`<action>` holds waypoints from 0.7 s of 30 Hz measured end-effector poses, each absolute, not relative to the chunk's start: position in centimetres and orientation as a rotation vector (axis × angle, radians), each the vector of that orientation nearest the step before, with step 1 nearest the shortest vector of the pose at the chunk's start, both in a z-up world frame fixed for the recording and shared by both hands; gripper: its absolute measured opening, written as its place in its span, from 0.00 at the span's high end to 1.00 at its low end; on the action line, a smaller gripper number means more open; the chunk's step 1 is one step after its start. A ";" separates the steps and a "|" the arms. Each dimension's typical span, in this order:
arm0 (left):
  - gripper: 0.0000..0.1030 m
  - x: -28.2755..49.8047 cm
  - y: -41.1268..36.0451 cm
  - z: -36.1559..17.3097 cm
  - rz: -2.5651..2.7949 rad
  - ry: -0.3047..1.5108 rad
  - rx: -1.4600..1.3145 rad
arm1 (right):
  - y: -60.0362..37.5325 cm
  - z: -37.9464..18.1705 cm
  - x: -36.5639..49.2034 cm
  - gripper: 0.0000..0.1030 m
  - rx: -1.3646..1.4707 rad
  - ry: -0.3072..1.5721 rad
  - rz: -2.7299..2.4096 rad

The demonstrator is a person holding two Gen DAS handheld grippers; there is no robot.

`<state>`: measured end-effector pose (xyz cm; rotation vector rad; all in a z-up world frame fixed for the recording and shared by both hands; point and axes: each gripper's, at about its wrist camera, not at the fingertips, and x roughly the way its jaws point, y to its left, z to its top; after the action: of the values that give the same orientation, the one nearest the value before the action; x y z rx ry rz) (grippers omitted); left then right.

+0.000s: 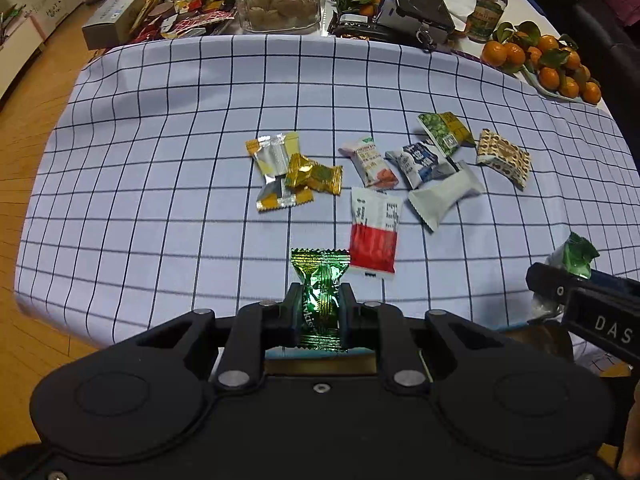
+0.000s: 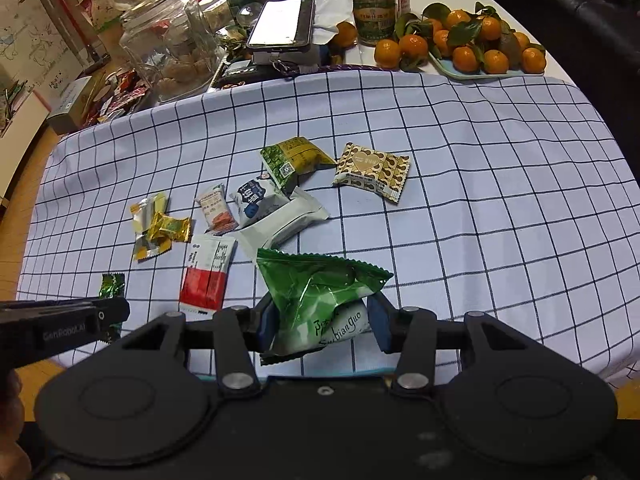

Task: Organize snacks
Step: 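Carry both held snacks over the gold tray and open both grippers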

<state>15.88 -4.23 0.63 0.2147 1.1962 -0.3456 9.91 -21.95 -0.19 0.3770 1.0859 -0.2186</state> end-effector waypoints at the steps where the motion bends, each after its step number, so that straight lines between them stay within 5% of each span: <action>1: 0.77 14.9 -3.9 0.8 -0.348 1.198 0.211 | -21.8 0.4 8.9 0.53 0.379 1.075 -0.208; 21: 0.75 5.4 -1.0 -2.0 -0.270 1.335 0.236 | -17.2 -2.2 -3.1 0.52 0.343 1.267 -0.181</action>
<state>5.42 -1.01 -1.96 0.2357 1.3353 -0.2699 -3.07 -17.16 -2.25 0.3432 1.2671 -0.1809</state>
